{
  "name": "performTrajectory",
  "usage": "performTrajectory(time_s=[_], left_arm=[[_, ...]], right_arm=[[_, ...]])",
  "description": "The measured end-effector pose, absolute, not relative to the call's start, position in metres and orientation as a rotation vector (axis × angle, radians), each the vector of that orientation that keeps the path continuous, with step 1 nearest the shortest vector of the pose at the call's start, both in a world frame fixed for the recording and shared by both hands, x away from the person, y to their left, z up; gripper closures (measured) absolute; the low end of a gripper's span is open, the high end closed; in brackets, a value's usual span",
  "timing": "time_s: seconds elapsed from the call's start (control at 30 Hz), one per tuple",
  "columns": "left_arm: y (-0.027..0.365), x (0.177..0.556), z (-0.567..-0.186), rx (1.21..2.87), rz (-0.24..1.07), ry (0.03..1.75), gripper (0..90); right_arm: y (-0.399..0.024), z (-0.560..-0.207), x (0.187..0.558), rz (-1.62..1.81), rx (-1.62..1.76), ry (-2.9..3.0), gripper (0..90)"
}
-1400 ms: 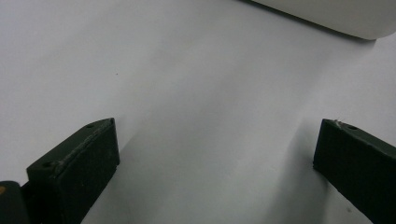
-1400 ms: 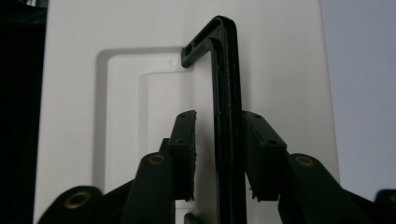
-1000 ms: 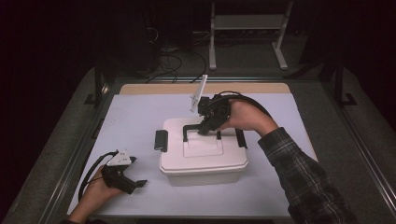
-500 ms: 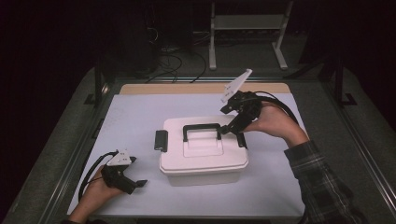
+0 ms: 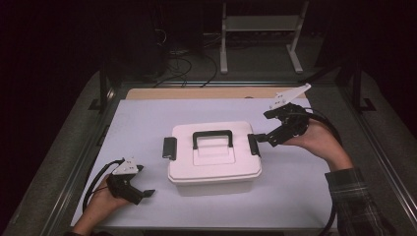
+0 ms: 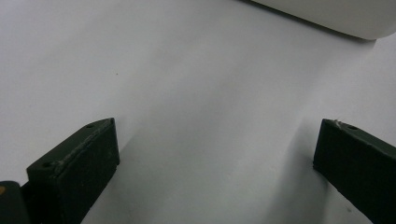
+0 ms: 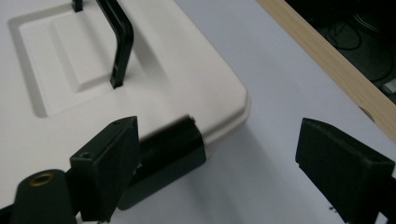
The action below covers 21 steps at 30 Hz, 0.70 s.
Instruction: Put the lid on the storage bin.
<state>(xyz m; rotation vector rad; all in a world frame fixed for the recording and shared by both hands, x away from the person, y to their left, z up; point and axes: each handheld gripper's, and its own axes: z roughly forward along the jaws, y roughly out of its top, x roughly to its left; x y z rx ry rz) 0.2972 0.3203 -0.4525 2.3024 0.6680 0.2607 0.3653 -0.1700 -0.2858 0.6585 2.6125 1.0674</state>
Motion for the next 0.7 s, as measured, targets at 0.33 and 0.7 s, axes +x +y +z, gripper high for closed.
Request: performTrajectory(time_s=[0.33, 0.7], left_arm=[[0.32, 0.297, -0.452, 2.304, 0.262, 0.667, 0.0], [0.32, 0.297, -0.453, 2.304, 0.263, 0.666, 0.0]], right_arm=[[-0.2, -0.315, 0.348, 1.099, 0.817, 2.507, 11.3], [-0.228, -0.358, 0.331, 1.124, 0.992, 2.357, 11.5]])
